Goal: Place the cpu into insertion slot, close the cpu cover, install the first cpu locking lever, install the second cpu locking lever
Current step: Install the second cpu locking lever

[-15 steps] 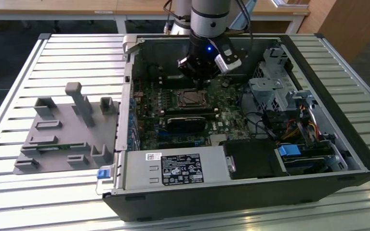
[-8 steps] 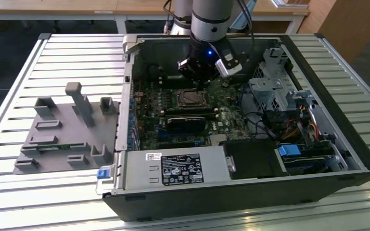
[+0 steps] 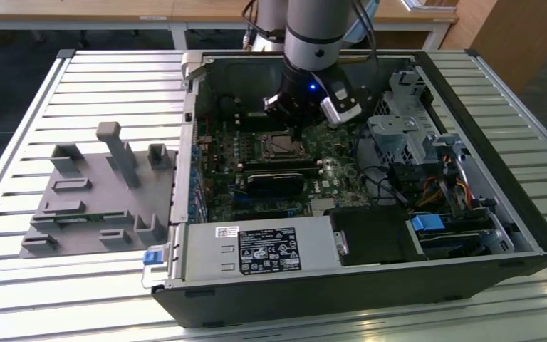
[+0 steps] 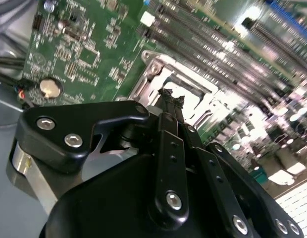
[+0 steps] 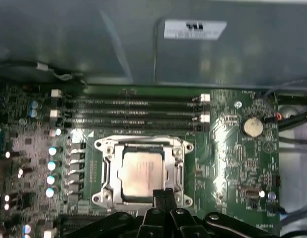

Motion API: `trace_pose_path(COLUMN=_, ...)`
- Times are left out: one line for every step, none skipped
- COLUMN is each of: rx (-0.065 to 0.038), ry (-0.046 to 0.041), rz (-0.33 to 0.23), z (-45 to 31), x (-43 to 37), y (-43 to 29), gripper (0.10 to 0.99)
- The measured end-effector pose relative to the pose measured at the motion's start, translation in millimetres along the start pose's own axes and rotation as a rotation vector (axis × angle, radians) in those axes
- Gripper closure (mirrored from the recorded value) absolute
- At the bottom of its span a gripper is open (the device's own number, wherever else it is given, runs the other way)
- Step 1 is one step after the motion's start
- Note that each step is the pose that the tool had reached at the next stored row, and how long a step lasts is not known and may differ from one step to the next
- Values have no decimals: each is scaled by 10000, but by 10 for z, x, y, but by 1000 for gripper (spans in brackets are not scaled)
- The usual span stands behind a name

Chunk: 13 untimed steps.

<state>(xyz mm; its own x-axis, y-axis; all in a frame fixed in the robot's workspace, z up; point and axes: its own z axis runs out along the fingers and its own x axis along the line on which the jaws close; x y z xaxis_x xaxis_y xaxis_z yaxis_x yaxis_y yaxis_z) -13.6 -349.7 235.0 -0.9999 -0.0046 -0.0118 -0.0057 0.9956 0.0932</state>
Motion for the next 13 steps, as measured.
trace_pose_path(rx=-2, ry=1, rz=0, z=-2, x=0, y=-24, gripper=965)
trace_pose_path(rx=-2, ry=1, rz=0, z=-5, x=0, y=-45, gripper=965)
trace_pose_path(rx=-2, ry=0, rz=0, z=-7, x=0, y=-65, gripper=965)
trace_pose_path(rx=-5, ry=0, rz=0, z=-8, x=0, y=-86, gripper=965)
trace_pose_path(rx=-7, ry=0, rz=0, z=-10, x=1, y=-108, gripper=965)
trace_pose_path(rx=-12, ry=0, rz=0, z=-12, x=1, y=-130, gripper=965)
trace_pose_path(rx=-15, ry=0, rz=0, z=-12, x=1, y=-146, gripper=965)
trace_pose_path(rx=-21, ry=0, rz=0, z=-13, x=1, y=-162, gripper=965)
trace_pose_path(rx=-31, ry=-1, rz=0, z=-13, x=1, y=-179, gripper=965)
trace_pose_path(rx=-41, ry=-1, rz=1, z=-13, x=1, y=-196, gripper=965)
trace_pose_path(rx=-51, ry=0, rz=0, z=-13, x=1, y=-214, gripper=965)
trace_pose_path(rx=-57, ry=0, rz=1, z=-13, x=1, y=-229, gripper=965)
trace_pose_path(rx=-59, ry=1, rz=1, z=-14, x=1, y=-241, gripper=965)
